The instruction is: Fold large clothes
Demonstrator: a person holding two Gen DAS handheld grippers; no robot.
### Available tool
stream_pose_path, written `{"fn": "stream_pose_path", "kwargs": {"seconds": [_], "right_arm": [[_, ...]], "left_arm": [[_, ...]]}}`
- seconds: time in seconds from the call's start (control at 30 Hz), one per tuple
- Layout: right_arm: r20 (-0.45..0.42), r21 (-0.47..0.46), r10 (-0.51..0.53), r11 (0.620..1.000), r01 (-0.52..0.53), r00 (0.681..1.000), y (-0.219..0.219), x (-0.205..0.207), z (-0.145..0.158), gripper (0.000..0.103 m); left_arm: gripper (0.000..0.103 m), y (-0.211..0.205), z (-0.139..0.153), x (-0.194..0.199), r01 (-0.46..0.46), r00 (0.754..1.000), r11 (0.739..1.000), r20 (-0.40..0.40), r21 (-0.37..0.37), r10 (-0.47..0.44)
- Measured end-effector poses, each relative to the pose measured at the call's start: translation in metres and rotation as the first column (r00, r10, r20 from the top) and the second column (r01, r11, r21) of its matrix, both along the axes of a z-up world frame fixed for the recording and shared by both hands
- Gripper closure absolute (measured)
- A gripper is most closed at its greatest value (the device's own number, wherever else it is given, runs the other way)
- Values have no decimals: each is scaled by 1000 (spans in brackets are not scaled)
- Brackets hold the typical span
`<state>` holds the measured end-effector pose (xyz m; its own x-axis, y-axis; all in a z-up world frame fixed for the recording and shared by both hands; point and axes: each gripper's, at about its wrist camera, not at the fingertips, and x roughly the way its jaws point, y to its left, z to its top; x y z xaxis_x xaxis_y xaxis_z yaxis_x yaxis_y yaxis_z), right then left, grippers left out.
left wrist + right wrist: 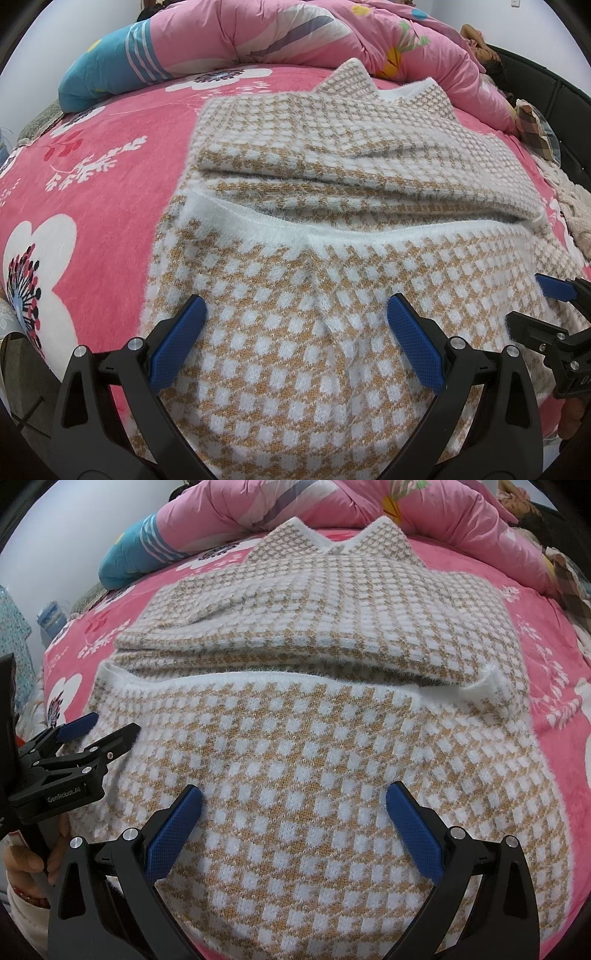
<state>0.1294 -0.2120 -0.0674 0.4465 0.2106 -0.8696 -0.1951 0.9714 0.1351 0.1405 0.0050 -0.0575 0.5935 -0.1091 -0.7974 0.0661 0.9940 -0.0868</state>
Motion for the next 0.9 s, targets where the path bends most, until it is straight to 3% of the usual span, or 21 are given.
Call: {"fn": "stream_pose_path", "kwargs": {"seconds": [0.9], "right_arm": [[13,14,0,1000,-1,1000,-3,-3,0,6]], "left_arm": [[8,-1,0,0,-11,1000,1000,-16,16,11]]}}
